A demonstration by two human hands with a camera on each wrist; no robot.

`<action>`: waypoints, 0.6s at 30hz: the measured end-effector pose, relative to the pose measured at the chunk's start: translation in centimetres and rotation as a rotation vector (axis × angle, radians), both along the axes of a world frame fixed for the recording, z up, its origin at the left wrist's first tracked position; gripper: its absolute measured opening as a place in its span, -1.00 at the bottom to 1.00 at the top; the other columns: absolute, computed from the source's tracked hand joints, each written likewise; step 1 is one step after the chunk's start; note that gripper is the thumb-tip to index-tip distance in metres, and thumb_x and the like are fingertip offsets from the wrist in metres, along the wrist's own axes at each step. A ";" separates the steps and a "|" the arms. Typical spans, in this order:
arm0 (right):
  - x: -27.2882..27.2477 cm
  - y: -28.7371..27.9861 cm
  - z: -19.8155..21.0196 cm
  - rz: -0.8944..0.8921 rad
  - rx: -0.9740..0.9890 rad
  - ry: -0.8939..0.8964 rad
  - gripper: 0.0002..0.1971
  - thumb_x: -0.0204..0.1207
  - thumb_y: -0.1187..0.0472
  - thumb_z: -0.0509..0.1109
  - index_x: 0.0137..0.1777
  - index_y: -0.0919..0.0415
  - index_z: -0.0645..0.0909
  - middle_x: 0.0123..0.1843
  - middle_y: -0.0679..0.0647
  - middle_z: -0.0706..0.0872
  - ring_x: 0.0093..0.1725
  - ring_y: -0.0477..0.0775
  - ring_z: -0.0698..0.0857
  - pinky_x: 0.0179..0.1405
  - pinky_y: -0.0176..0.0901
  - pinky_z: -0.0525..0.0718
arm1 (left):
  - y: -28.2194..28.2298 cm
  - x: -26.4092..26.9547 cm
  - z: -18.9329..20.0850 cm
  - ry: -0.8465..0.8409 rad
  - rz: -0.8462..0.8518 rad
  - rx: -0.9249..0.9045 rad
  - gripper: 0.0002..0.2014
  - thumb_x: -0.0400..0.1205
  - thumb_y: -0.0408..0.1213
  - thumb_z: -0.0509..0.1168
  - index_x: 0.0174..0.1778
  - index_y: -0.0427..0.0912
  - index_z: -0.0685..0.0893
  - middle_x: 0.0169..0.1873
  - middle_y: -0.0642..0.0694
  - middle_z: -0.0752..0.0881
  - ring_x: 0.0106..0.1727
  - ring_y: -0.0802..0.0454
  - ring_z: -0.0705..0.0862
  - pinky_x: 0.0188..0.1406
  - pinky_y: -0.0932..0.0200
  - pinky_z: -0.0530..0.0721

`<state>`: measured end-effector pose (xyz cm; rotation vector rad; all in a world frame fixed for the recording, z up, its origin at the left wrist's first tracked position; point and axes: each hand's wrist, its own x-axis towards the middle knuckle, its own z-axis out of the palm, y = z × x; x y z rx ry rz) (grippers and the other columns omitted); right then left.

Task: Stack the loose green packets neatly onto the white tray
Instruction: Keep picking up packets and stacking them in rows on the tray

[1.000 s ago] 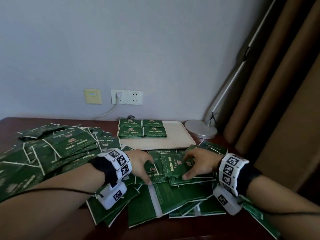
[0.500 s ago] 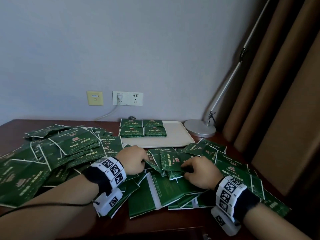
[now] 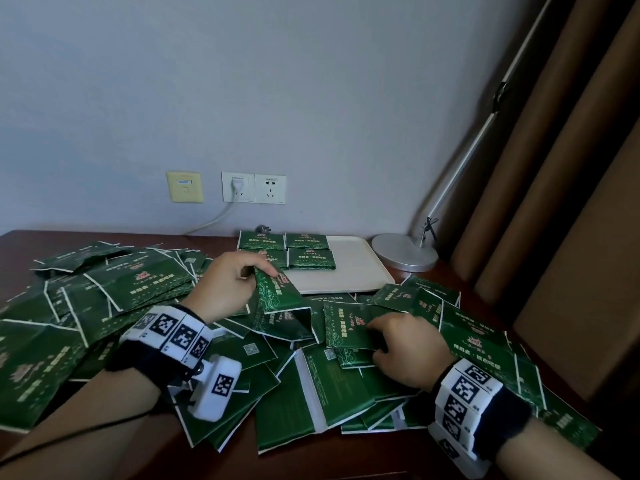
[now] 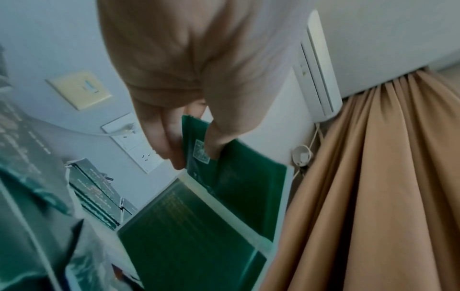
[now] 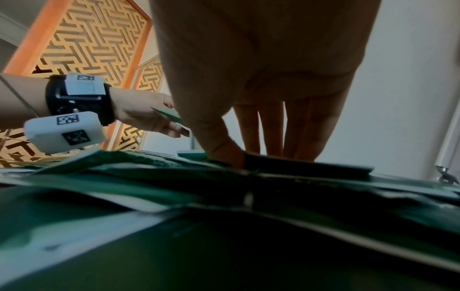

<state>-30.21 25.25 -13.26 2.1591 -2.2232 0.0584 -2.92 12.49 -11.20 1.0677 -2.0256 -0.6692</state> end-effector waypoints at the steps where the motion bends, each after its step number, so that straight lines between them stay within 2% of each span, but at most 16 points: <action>1: -0.1 -0.2 -0.1 0.006 0.000 0.016 -0.64 0.44 0.09 0.29 0.23 -0.03 0.66 0.18 -0.06 0.73 0.15 0.08 0.70 0.07 -0.04 0.72 | -0.2 0.3 -0.2 0.058 -0.004 0.033 -0.49 0.58 -0.69 0.21 -0.09 0.07 0.82 0.24 0.13 0.70 -0.24 -0.35 0.75 -0.42 0.16 0.56; 2: -0.2 -0.3 -0.2 0.013 -0.004 0.029 -0.65 0.47 0.11 0.26 0.23 -0.02 0.66 0.19 -0.06 0.72 0.17 0.09 0.69 0.08 -0.03 0.72 | -0.2 0.5 -0.4 0.109 -0.004 0.064 -0.50 0.58 -0.70 0.19 -0.07 0.03 0.83 0.19 0.15 0.73 -0.42 -0.30 0.70 -0.54 0.19 0.51; 3: -0.2 -0.4 -0.3 0.026 -0.028 0.029 -0.66 0.50 0.11 0.23 0.22 -0.02 0.68 0.19 -0.08 0.71 0.18 0.08 0.69 0.08 -0.04 0.72 | -0.3 0.7 -0.4 0.148 -0.004 0.087 -0.50 0.59 -0.71 0.17 -0.05 0.00 0.83 0.16 0.15 0.74 -0.60 -0.12 0.59 -0.65 0.26 0.43; 4: -0.3 -0.2 -0.3 0.036 -0.068 0.015 -0.68 0.52 0.11 0.22 0.20 -0.03 0.70 0.19 -0.11 0.71 0.19 0.05 0.68 0.08 -0.06 0.71 | -0.1 0.8 -0.3 0.180 -0.009 0.102 -0.50 0.60 -0.71 0.16 -0.04 0.00 0.82 0.10 0.14 0.77 -0.69 0.09 0.45 -0.71 0.32 0.36; 5: -0.3 -0.2 -0.3 0.050 -0.130 -0.008 -0.69 0.53 0.12 0.23 0.19 -0.06 0.72 0.19 -0.15 0.72 0.20 0.01 0.68 0.06 -0.09 0.71 | -0.1 1.0 -0.2 0.208 -0.014 0.107 -0.50 0.60 -0.70 0.16 -0.03 0.01 0.82 0.01 0.11 0.81 -0.71 0.19 0.35 -0.73 0.34 0.31; 7: -0.3 -0.3 0.2 0.090 -0.295 -0.093 -0.71 0.51 0.16 0.29 0.11 -0.10 0.77 0.14 -0.21 0.76 0.17 -0.05 0.71 0.05 -0.10 0.72 | -0.4 1.4 0.2 0.256 -0.019 0.121 -0.50 0.60 -0.69 0.17 -0.02 0.01 0.83 -0.22 -0.04 0.85 -0.71 0.21 0.28 -0.72 0.35 0.25; 9: -0.3 -0.9 1.0 0.153 -0.499 -0.269 -0.70 0.44 0.30 0.35 -0.01 -0.07 0.81 0.03 -0.21 0.81 0.06 -0.06 0.77 0.05 -0.05 0.76 | -1.3 1.7 0.7 0.256 0.009 0.141 -0.50 0.59 -0.68 0.19 -0.04 0.03 0.85 -0.21 -0.11 0.86 -0.68 0.15 0.30 -0.68 0.34 0.26; 10: -0.2 -1.3 1.6 0.184 -0.609 -0.371 -0.67 0.41 0.41 0.37 -0.07 -0.02 0.82 -0.02 -0.19 0.83 0.01 -0.08 0.78 0.05 -0.06 0.76 | -1.8 1.8 0.9 0.247 0.027 0.157 -0.49 0.57 -0.66 0.20 -0.07 0.06 0.87 -0.15 -0.09 0.87 -0.62 0.09 0.37 -0.60 0.31 0.31; 12: 0.0 -2.3 3.0 0.183 -0.746 -0.559 -0.60 0.42 0.58 0.35 -0.12 0.05 0.83 -0.10 -0.20 0.81 -0.08 -0.14 0.78 0.02 -0.22 0.74 | -2.6 1.7 1.5 0.247 0.049 0.196 -0.50 0.54 -0.62 0.19 -0.12 0.08 0.89 -0.06 -0.10 0.87 -0.35 0.05 0.57 -0.30 0.22 0.48; 13: 0.3 -2.8 3.8 0.154 -0.761 -0.651 -0.57 0.47 0.61 0.31 -0.14 0.06 0.82 -0.13 -0.22 0.81 -0.12 -0.08 0.78 -0.08 -0.29 0.71 | -3.0 1.5 1.8 0.275 0.049 0.228 -0.52 0.54 -0.60 0.17 -0.12 0.04 0.89 -0.04 -0.10 0.86 -0.23 0.06 0.65 -0.15 0.19 0.54; 14: 0.4 -3.2 4.3 0.123 -0.747 -0.745 -0.55 0.52 0.61 0.27 -0.16 0.04 0.81 -0.15 -0.20 0.82 -0.18 -0.02 0.77 -0.19 -0.27 0.67 | -3.3 1.3 1.8 0.318 0.037 0.273 -0.54 0.57 -0.59 0.15 -0.11 -0.02 0.89 -0.01 -0.05 0.86 -0.13 0.12 0.73 -0.04 0.23 0.60; 16: 0.4 -4.7 4.6 0.064 -0.660 -0.982 -0.52 0.62 0.57 0.17 -0.19 0.05 0.79 -0.17 -0.07 0.84 -0.27 0.07 0.77 -0.30 -0.18 0.68 | -3.9 0.6 1.7 0.375 0.024 0.357 -0.63 0.64 -0.56 0.18 -0.07 -0.13 0.86 -0.02 0.04 0.85 0.10 0.14 0.77 0.02 0.29 0.69; 18: 0.7 -6.1 4.3 -0.040 -0.495 -1.303 -0.57 0.68 0.52 0.10 -0.19 0.18 0.74 -0.14 0.12 0.82 -0.28 0.17 0.78 -0.33 0.11 0.79 | -4.7 0.1 1.3 0.255 0.046 0.351 -0.69 0.58 -0.58 0.33 -0.05 -0.08 0.84 -0.04 0.09 0.84 0.11 0.14 0.75 0.12 0.15 0.69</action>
